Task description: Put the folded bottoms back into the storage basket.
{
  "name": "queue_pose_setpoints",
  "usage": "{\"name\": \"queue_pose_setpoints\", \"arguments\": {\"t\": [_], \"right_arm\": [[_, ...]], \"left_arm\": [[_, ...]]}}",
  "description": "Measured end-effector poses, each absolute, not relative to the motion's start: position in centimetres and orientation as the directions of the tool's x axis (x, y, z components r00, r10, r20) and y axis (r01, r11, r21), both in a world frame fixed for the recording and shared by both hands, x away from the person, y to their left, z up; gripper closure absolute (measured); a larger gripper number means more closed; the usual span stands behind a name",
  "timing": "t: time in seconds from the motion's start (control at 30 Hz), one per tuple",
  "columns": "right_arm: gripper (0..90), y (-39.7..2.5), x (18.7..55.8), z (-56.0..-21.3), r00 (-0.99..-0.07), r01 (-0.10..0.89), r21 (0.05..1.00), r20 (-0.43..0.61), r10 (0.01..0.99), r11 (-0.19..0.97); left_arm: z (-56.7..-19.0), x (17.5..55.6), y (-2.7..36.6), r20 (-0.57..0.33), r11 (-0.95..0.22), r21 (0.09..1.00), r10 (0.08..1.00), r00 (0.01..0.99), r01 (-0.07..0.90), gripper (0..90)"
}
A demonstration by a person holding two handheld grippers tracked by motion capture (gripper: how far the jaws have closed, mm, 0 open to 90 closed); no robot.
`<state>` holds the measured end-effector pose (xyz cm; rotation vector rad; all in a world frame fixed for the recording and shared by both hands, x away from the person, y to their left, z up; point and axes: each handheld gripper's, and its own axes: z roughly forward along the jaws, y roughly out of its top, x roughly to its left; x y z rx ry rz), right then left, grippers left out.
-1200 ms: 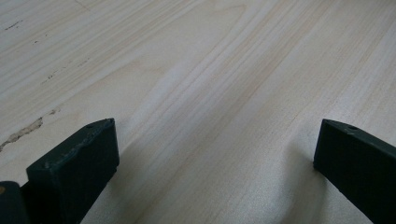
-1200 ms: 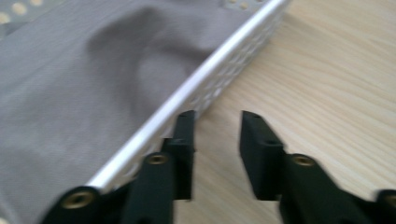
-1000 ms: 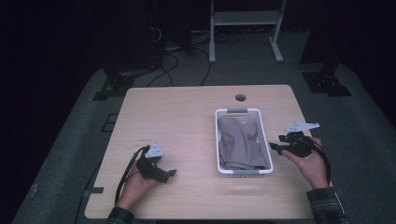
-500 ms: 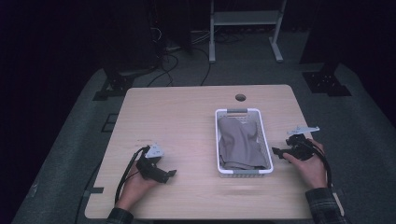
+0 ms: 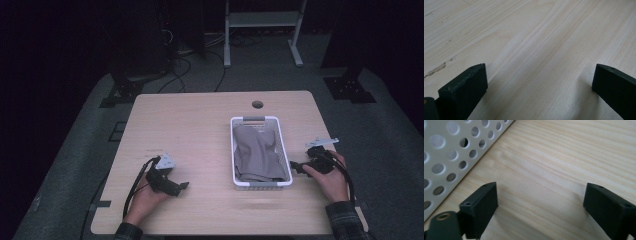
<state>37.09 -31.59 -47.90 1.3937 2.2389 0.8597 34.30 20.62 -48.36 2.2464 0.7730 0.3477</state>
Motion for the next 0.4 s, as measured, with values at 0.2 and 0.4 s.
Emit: {"name": "queue_pose_setpoints", "arguments": {"t": [0.2, 0.4], "right_arm": [[8.2, -31.78, 36.71, -48.68, -0.458, 0.613, 0.728, 0.012, 0.889, 0.306], [0.0, -31.61, 36.84, -48.77, -0.426, 0.638, 0.713, 0.012, 0.905, 0.291]], "left_arm": [[-48.36, 34.3, 20.62, 0.018, -0.558, 0.713, 0.621, 0.784, 0.426, 0.0], [-48.36, 34.3, 20.62, 0.018, -0.558, 0.712, 0.621, 0.783, 0.426, 0.0]]}}
